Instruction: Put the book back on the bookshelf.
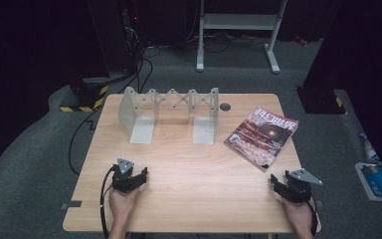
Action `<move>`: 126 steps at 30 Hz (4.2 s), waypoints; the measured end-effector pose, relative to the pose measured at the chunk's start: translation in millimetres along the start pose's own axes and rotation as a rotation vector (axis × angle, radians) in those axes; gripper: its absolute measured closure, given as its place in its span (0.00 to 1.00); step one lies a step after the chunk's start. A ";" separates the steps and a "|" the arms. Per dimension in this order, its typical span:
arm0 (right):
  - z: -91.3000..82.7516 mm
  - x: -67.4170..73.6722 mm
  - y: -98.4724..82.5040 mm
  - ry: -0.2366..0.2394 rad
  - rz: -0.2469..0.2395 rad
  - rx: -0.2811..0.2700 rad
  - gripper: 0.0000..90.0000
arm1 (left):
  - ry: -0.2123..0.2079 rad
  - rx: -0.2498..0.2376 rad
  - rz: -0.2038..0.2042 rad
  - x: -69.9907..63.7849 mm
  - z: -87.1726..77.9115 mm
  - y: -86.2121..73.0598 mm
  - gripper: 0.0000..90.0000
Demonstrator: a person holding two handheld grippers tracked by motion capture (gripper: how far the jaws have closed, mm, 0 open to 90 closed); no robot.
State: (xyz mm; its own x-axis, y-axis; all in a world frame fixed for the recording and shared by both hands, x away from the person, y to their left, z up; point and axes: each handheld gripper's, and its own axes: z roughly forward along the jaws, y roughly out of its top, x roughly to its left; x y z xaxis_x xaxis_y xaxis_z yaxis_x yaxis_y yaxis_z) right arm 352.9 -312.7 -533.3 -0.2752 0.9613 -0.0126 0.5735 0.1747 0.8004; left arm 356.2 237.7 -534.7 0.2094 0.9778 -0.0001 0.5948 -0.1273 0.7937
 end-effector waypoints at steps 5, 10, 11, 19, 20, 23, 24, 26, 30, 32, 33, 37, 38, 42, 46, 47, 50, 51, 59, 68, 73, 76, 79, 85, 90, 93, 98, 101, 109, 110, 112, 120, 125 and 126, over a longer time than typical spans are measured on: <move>-0.1 -0.1 0.0 0.002 0.000 0.000 0.43 | -0.001 -0.001 0.000 0.0 0.0 -0.1 0.37; 0.1 -0.6 0.2 0.003 -0.005 0.000 0.43 | -0.002 -0.002 0.001 0.2 0.1 -0.1 0.37; 0.1 -0.6 0.2 0.003 -0.005 0.000 0.43 | -0.002 -0.002 0.001 0.2 0.1 -0.1 0.37; 0.1 -2.2 1.9 0.000 -0.006 0.011 0.45 | 0.000 -0.003 0.000 0.0 0.4 -0.1 0.37; -1.6 -4.5 3.3 0.002 0.012 0.023 0.48 | -0.001 -0.003 0.000 0.1 0.4 0.0 0.37; -2.8 -8.3 4.5 0.016 0.070 0.027 0.46 | -0.001 -0.004 -0.001 0.1 0.5 0.0 0.37; -3.8 -11.3 5.8 0.027 0.114 0.029 0.44 | 0.000 -0.004 0.000 0.0 0.5 -0.1 0.37; -3.7 -12.9 7.7 0.025 0.125 0.027 0.43 | -0.001 -0.004 0.000 0.0 0.6 0.0 0.37; -2.7 -14.4 12.6 0.024 0.128 0.017 0.42 | -0.001 -0.004 0.000 0.0 0.6 -0.1 0.37; -2.4 -14.4 15.3 0.026 0.134 0.013 0.42 | -0.001 -0.005 -0.001 0.0 0.7 -0.1 0.37; -2.5 -14.4 16.6 0.026 0.134 0.010 0.41 | -0.001 -0.005 -0.001 0.0 0.7 -0.1 0.36; -1.6 -13.5 20.6 0.017 0.133 0.002 0.40 | 0.000 -0.006 -0.001 -0.1 0.8 -0.1 0.36; -0.6 -13.5 24.0 0.014 0.136 -0.003 0.40 | -0.002 -0.007 -0.001 0.1 0.9 -0.2 0.36; 3.1 -14.5 28.8 0.018 0.156 -0.005 0.39 | -0.002 -0.007 0.000 0.1 0.9 -0.1 0.36; 6.8 -13.5 32.6 0.016 0.153 -0.011 0.38 | 0.000 -0.006 0.000 -0.1 0.9 -0.2 0.36; 6.8 -13.5 32.6 0.016 0.153 -0.011 0.38 | 0.000 -0.006 0.000 -0.1 0.9 -0.2 0.36; 12.7 -12.4 37.7 0.010 0.151 0.003 0.37 | -0.001 -0.006 0.000 -0.1 0.9 -0.2 0.36; 14.0 -12.3 38.8 0.007 0.150 0.001 0.37 | -0.001 -0.006 0.000 0.0 0.9 -0.2 0.36; 29.8 -14.3 48.0 -0.004 0.157 0.030 0.35 | -0.002 -0.005 0.002 0.2 0.9 -0.1 0.36; 50.0 -13.3 58.5 -0.045 0.169 0.069 0.34 | -0.001 -0.006 0.000 0.0 1.0 -0.2 0.36; 60.2 -15.6 64.6 -0.068 0.204 0.071 0.33 | -0.001 -0.006 0.001 0.0 1.1 -0.2 0.36; 65.9 -16.1 65.9 -0.060 0.219 0.082 0.30 | 0.002 -0.009 -0.002 0.0 1.4 -0.1 0.36; 69.2 -16.5 66.9 -0.060 0.215 0.085 0.29 | 0.003 -0.010 -0.002 0.3 1.5 -0.1 0.36; 73.7 -14.8 68.7 -0.065 0.195 0.085 0.29 | 0.002 -0.008 0.001 0.5 1.4 -0.1 0.36; 74.0 -13.8 68.0 -0.064 0.169 0.084 0.29 | 0.002 -0.008 0.000 0.2 1.4 -0.1 0.36; 73.4 -13.9 68.3 -0.057 0.162 0.089 0.31 | 0.004 -0.010 -0.003 0.0 1.5 -0.2 0.36; 71.2 -11.9 67.1 -0.044 0.150 0.091 0.32 | 0.005 -0.011 -0.003 -0.1 1.5 -0.2 0.36; 69.5 -9.8 65.5 -0.032 0.140 0.089 0.33 | 0.005 -0.010 -0.003 -0.1 1.5 -0.2 0.36; 65.0 -4.4 60.9 -0.011 0.118 0.078 0.33 | 0.006 -0.011 -0.003 -0.3 1.5 -0.3 0.36; 65.0 -4.4 60.9 -0.011 0.118 0.078 0.33 | 0.006 -0.011 -0.003 -0.3 1.5 -0.3 0.36; 63.5 -2.5 59.7 -0.008 0.113 0.076 0.33 | 0.006 -0.011 -0.003 -0.3 1.5 -0.4 0.36; 55.3 4.9 51.7 0.017 0.092 0.061 0.33 | 0.006 -0.011 -0.003 -0.3 1.5 -0.4 0.36; 48.1 10.4 45.5 0.033 0.068 0.054 0.33 | 0.006 -0.011 -0.003 -0.3 1.5 -0.4 0.36; 48.1 10.4 45.5 0.033 0.068 0.054 0.33 | 0.006 -0.011 -0.004 -0.4 1.4 -0.4 0.36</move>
State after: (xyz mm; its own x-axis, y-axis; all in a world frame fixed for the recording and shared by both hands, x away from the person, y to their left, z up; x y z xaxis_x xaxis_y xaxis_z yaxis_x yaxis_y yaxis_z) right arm 413.2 -284.5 -525.8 -0.2584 0.9641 0.0613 0.6322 0.1208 0.7653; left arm 357.0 237.2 -535.9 0.2027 0.9792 0.0004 0.5871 -0.1219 0.8003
